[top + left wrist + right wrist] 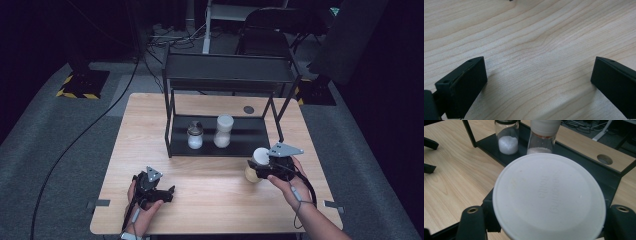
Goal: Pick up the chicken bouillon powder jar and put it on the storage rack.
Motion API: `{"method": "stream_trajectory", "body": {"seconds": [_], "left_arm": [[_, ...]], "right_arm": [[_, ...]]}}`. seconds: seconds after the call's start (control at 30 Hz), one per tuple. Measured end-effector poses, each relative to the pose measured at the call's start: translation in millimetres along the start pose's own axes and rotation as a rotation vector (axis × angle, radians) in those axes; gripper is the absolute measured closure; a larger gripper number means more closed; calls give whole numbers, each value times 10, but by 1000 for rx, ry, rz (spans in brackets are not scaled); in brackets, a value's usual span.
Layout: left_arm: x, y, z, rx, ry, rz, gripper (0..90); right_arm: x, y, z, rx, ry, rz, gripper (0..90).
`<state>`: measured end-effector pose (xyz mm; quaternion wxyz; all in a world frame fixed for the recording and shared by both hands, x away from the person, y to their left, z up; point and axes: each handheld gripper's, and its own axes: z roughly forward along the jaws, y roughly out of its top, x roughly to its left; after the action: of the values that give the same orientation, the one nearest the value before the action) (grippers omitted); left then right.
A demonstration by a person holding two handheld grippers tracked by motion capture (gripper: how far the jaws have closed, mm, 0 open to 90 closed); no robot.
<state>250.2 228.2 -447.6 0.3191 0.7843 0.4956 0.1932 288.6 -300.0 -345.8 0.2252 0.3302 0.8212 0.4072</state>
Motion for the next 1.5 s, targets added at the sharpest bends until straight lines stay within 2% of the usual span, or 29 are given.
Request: {"method": "stream_trajectory", "body": {"seconds": [0.8, 1.03, 1.5], "left_arm": [[-2, 8, 2, 3, 3, -2, 4], [-2, 7, 2, 2, 3, -2, 4], [-4, 5, 2, 2, 4, -1, 4]], "right_arm": [[-199, 343, -68, -10, 4, -19, 333], [-300, 454, -63, -17, 4, -18, 333], [-456, 667, 119, -33, 3, -29, 333]]}}
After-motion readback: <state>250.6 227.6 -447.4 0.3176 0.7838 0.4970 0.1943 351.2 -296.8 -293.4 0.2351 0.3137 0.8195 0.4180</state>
